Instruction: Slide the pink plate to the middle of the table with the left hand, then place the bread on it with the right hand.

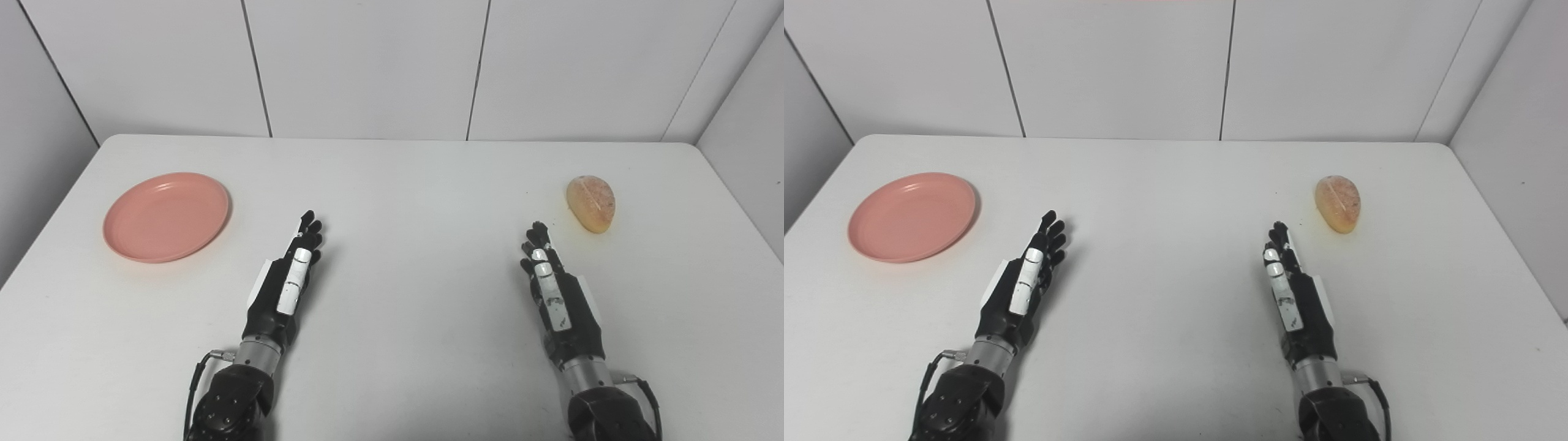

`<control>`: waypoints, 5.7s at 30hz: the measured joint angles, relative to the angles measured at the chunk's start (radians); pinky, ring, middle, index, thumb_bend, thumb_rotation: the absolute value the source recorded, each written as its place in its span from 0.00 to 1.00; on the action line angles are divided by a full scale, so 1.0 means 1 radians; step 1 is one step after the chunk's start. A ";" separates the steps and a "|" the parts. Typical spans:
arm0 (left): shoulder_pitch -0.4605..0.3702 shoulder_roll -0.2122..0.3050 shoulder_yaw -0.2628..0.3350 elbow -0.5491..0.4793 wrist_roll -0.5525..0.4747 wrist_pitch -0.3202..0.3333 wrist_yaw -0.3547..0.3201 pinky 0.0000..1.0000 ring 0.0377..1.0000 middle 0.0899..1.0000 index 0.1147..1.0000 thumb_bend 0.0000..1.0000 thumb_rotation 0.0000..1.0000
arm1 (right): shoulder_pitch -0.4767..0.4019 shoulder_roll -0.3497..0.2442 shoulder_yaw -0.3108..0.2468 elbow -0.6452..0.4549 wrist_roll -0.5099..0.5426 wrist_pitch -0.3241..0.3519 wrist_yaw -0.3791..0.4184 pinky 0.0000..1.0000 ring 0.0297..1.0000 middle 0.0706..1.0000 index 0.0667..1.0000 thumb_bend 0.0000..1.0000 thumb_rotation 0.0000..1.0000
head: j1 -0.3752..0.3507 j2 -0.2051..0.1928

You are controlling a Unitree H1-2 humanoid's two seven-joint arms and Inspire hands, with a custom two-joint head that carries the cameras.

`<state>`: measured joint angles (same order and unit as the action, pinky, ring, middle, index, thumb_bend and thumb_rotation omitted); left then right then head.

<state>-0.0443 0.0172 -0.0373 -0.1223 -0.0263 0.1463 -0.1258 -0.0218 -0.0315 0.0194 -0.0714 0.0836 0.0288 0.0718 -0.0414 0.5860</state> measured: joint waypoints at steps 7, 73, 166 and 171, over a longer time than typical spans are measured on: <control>0.001 0.003 0.000 -0.003 -0.018 0.017 -0.001 1.00 1.00 1.00 1.00 0.63 1.00 | 0.002 0.001 -0.001 -0.006 -0.001 0.011 0.002 1.00 1.00 1.00 1.00 0.62 0.88 | -0.008 -0.006; -0.029 -0.070 -0.094 0.168 0.125 -0.214 0.088 1.00 1.00 1.00 1.00 0.72 1.00 | -0.022 -0.097 -0.076 0.095 0.127 -0.102 0.111 1.00 1.00 1.00 1.00 0.60 0.98 | 0.397 -0.209; -0.604 0.532 0.309 1.150 -0.149 -0.412 -0.002 0.80 0.76 0.74 0.74 0.78 1.00 | -0.036 -0.118 -0.073 0.131 0.146 -0.202 0.190 0.99 0.97 0.99 0.99 0.74 0.95 | 0.431 -0.187; -0.604 0.512 0.310 1.200 -0.150 -0.429 -0.004 0.78 0.75 0.74 0.73 0.77 1.00 | -0.030 -0.116 -0.076 0.123 0.146 -0.202 0.182 0.98 0.97 0.98 0.98 0.75 0.95 | 0.430 -0.180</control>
<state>-0.6487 0.5288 0.2726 1.0779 -0.1767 -0.2828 -0.1294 -0.0521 -0.1477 -0.0564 0.0514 0.2296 -0.1732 0.2542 0.3881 0.4065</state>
